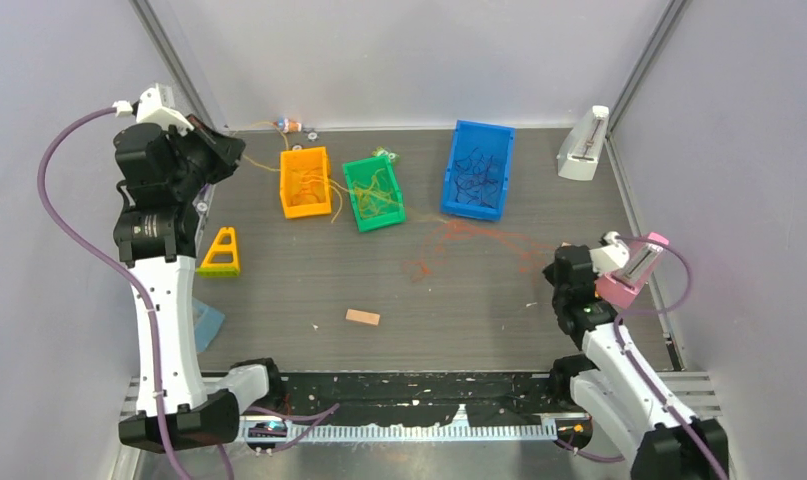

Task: Untangle the cables

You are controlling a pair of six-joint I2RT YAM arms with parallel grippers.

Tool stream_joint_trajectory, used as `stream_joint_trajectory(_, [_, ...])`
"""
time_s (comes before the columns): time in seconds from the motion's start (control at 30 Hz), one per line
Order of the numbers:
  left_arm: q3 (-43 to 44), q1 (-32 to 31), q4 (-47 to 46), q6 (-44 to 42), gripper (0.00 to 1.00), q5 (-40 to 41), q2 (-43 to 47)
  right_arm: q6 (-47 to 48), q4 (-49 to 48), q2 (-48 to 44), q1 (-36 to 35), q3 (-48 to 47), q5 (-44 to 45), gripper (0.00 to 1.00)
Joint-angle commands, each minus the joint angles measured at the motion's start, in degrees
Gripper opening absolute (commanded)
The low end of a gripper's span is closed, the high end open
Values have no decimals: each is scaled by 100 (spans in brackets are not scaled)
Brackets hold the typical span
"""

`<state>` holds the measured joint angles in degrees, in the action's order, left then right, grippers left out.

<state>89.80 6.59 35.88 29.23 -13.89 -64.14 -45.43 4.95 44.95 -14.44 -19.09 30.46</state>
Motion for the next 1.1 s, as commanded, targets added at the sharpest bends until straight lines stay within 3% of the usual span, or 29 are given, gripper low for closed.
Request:
stream_joint_trajectory(0.0, [-343, 556, -423, 195, 0, 133, 254, -156, 1189, -295, 1226, -231, -49, 5])
stream_joint_trajectory(0.2, [-734, 905, -553, 226, 0, 460, 376, 46, 1578, -479, 1958, -468, 53, 5])
stream_joint_trajectory(0.5, [-760, 676, -879, 296, 0, -599, -143, 1279, 382, -521, 1970, -432, -2461, 5])
stream_joint_trajectory(0.63, [-502, 646, -908, 356, 0, -695, -343, 1452, 207, -427, 1971, -510, -2841, 5])
stream_joint_trajectory(0.7, [-259, 588, -914, 416, 0, -835, -475, 1530, 159, -336, 1968, -575, -3062, 13])
stream_joint_trajectory(0.73, [-182, 519, -923, 431, 0, -896, -546, 1623, 79, -260, 1965, -602, -3309, 37])
stream_joint_trajectory(0.77, [-46, 441, -939, 440, 0, -946, -611, 1684, 29, -220, 1969, -612, -3410, 53])
stream_joint_trajectory(0.8, [67, 291, -933, 446, 0, -956, -691, 1707, -45, -141, 1966, -626, -3594, 82])
stream_joint_trajectory(0.83, [172, 172, -933, 443, 0, -946, -747, 1738, -137, -103, 1964, -641, -3685, 98])
stream_joint_trajectory(1.07, [763, -597, -1073, 410, 0, -877, -1269, 1967, -155, 630, 1596, -913, -4025, 95])
